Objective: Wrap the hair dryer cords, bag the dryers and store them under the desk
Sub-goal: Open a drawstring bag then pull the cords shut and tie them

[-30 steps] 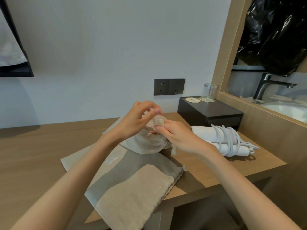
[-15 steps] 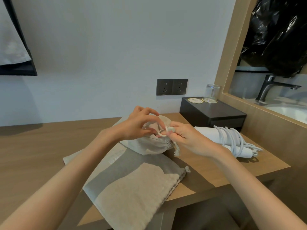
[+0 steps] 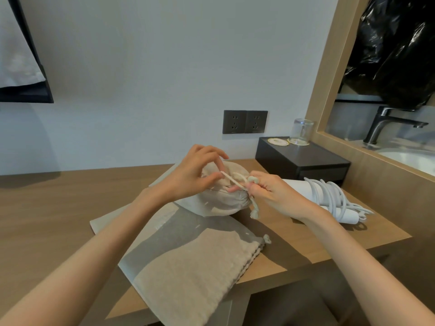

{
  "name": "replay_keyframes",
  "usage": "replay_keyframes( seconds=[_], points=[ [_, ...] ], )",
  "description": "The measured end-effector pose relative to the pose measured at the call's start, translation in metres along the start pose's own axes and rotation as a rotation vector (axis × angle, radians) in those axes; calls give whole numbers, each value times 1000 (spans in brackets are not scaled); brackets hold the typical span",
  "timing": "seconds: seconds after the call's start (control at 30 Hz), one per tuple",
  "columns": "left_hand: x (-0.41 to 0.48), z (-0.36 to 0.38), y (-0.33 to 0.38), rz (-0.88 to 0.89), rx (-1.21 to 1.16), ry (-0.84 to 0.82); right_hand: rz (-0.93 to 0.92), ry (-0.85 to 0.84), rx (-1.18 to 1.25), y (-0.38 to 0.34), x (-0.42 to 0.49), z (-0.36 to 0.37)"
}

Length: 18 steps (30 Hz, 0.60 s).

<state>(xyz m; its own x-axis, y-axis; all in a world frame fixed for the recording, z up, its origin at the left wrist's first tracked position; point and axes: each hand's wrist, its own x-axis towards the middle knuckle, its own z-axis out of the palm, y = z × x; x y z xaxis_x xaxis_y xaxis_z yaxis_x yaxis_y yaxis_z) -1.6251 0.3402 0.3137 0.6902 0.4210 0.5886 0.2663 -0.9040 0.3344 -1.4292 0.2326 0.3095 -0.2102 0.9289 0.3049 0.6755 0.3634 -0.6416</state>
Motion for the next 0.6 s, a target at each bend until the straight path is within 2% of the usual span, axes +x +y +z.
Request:
replay_keyframes(
  seconds=[0.13, 0.27, 0.37, 0.47, 0.6],
  points=[
    [-11, -17, 6, -150, -284, 69, 103, 61, 87, -4, -1, -2],
    [-20, -23, 17, -252, -521, -70, 203, 108, 114, -2, 1, -1],
    [-23, -18, 26, -350, -699, -84, 253, 151, 121, -1, 4, -1],
    [-17, -10, 34, -425, -629, -148, 245, 108, 119, -5, 5, -2],
    [-4, 6, 52, -429, -415, -204, 258, 84, 93, -9, 6, -4]
  ],
)
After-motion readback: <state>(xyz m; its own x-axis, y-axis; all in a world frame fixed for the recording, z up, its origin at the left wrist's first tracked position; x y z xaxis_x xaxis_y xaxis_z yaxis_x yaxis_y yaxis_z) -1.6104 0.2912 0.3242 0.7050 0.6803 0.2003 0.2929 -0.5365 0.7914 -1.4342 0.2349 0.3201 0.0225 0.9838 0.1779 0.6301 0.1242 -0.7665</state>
